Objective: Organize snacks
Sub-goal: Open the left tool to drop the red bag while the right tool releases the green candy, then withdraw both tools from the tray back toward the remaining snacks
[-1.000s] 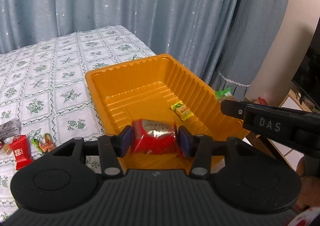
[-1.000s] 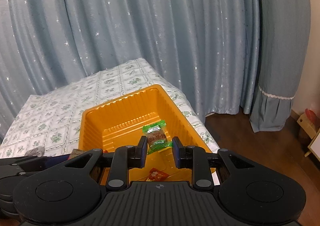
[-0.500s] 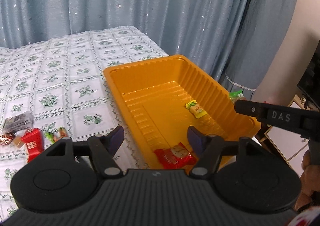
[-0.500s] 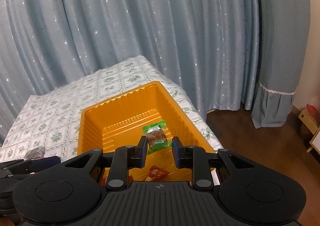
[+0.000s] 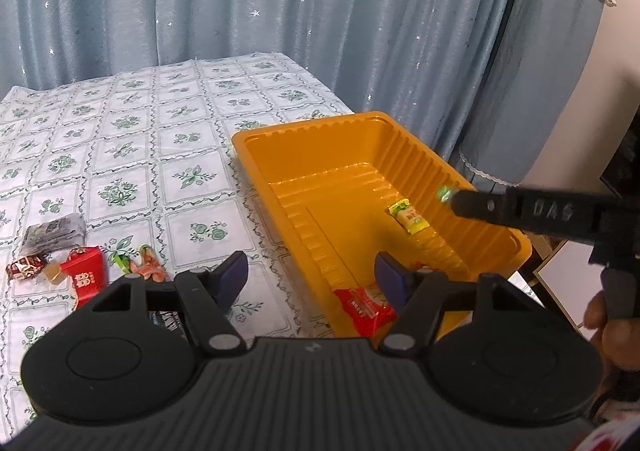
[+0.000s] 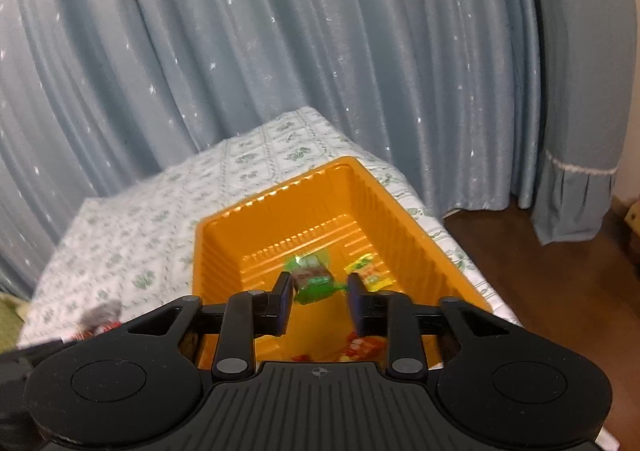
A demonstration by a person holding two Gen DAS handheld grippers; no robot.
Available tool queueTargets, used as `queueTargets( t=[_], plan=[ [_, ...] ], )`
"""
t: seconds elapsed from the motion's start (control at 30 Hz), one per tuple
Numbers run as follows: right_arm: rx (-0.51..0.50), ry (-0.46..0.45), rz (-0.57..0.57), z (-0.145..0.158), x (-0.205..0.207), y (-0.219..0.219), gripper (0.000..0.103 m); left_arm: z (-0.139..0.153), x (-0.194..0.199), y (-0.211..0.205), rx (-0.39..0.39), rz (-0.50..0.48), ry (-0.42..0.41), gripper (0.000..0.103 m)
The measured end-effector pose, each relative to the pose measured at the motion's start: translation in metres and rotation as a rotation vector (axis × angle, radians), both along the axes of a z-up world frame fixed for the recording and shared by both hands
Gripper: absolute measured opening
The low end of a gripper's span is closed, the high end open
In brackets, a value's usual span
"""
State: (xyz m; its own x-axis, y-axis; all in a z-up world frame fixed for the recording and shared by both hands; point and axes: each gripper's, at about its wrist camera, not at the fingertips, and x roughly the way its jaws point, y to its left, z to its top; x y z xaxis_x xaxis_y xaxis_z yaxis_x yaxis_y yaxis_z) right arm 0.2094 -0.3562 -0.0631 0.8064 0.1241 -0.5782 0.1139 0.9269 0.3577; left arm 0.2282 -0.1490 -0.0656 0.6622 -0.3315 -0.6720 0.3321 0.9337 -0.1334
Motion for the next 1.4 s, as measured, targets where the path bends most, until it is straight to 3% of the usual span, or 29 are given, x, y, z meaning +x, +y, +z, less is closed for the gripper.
queueTargets(
  t=[0.03, 0.07, 0.33, 0.87, 0.97, 1.03, 1.4],
  plan=[
    [0.012, -0.009, -0.008, 0.001, -0.001, -0.002, 0.064, 0.0, -0.001, 0.002, 0.0, 0.003, 0.0, 0.067],
    [0.013, -0.017, -0.015, 0.002, -0.003, -0.003, 0.065, 0.0, -0.002, 0.004, 0.0, 0.007, 0.001, 0.067],
    [-0.012, -0.019, -0.026, 0.018, -0.02, 0.003, 0.065, 0.009, -0.023, 0.028, -0.008, 0.048, -0.008, 0.07],
    [-0.037, -0.05, 0.011, 0.055, -0.103, 0.055, 0.065, 0.048, -0.108, 0.083, 0.015, 0.13, -0.053, 0.076],
    [-0.043, -0.048, 0.029, 0.056, -0.116, 0.067, 0.065, 0.051, -0.122, 0.095, 0.017, 0.15, -0.054, 0.077],
    [-0.044, -0.044, 0.04, 0.056, -0.123, 0.076, 0.065, 0.053, -0.131, 0.103, 0.029, 0.163, -0.062, 0.083],
    [-0.05, -0.021, 0.118, 0.053, -0.145, 0.12, 0.065, 0.055, -0.165, 0.156, 0.058, 0.265, -0.062, 0.085]
  ],
)
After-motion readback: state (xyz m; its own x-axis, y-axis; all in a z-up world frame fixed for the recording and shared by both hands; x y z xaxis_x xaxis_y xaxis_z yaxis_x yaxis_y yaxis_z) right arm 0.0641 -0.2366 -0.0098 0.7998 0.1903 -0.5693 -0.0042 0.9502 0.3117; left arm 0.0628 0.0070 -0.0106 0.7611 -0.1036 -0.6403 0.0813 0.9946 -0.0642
